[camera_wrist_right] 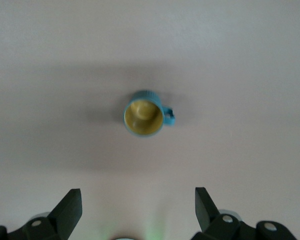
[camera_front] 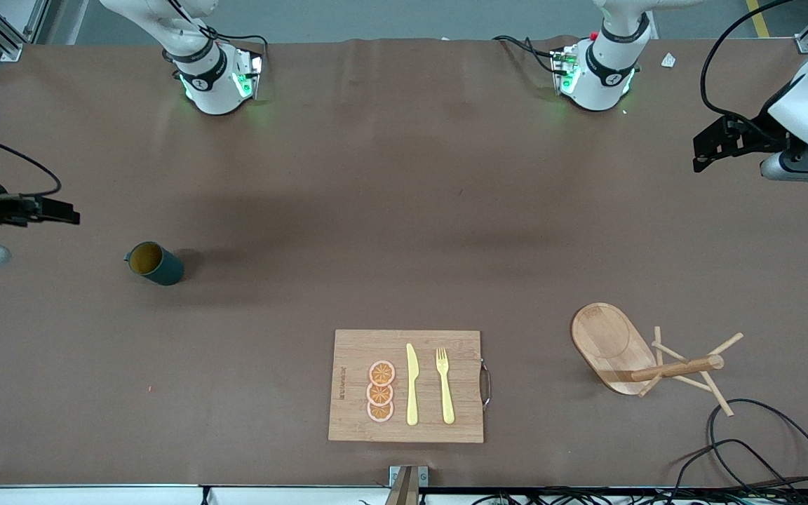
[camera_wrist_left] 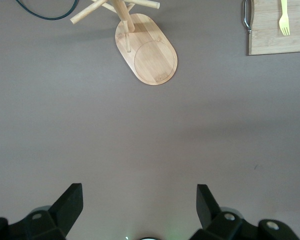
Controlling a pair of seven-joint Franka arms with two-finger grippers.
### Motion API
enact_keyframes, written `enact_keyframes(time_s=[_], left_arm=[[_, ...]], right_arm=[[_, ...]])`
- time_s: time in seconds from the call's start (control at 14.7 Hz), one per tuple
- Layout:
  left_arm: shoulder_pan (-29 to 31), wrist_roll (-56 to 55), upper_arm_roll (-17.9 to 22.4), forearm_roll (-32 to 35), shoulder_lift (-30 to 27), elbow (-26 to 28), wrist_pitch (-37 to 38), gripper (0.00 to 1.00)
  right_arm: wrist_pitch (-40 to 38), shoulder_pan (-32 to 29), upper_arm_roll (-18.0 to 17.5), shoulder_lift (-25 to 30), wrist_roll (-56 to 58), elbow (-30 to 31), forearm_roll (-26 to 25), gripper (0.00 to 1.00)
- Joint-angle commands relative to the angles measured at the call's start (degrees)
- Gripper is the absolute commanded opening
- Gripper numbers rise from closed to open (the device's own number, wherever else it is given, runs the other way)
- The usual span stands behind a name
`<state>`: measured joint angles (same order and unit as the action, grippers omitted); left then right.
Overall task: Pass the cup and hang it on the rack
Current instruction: 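Reach the right gripper down and grasp the teal mug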
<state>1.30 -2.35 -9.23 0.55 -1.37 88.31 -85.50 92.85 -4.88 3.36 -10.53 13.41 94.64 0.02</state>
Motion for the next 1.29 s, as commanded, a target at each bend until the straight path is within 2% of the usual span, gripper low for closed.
enact_keyframes(time_s=[0.0,0.14,0.41,0.61,0.81,0.88,1.02,1.09,1.15,1.22], left_arm=[[-0.15,-0.64,-0.17,0.50,-0.04,-0.42,-0.36,1.00],[-0.07,-0.64,-0.17,0.41,-0.04,-0.42,-0.36,1.00],[0.20,-0.64,-0.17,0.32,-0.13,-0.42,-0.36,1.00],[0.29,-0.64,-0.17,0.41,-0.13,-0.42,-0.36,1.00],[0.46,-0.64,-0.17,0.50,-0.13,-0.42,-0.19,1.00],[0.46,-0.64,-0.17,0.50,-0.13,-0.42,-0.28,1.00],[0.46,-0.64,-0.08,0.50,-0.13,-0.42,-0.19,1.00],[0.46,-0.64,-0.08,0.50,-0.13,-0.42,-0.19,1.00],[0.46,-0.64,-0.08,0.50,-0.13,-0.42,-0.19,1.00],[0.46,-0.64,-0.08,0.50,-0.21,-0.42,-0.19,1.00]], right_arm=[[11.43,-1.80,-0.81,1.74,8.45,11.23,0.77,1.00],[17.86,-1.80,-0.73,0.34,16.00,15.73,0.77,1.00],[25.16,-2.50,-0.81,-6.33,27.97,16.45,1.12,1.00],[28.16,-3.38,-0.90,-9.33,30.89,17.32,1.12,1.00],[35.27,-3.29,-1.08,-9.51,30.89,22.15,1.12,0.96],[37.29,-3.21,-1.08,-9.77,30.89,23.56,1.21,0.86],[39.24,-3.12,-1.08,-10.30,30.89,24.97,2.70,0.56],[39.33,-3.20,-1.08,-10.74,30.89,25.15,3.23,0.38],[39.33,-3.29,-1.08,-10.74,30.89,25.16,3.50,0.15],[39.16,-3.12,-1.08,-10.74,30.54,25.16,3.58,0.00]])
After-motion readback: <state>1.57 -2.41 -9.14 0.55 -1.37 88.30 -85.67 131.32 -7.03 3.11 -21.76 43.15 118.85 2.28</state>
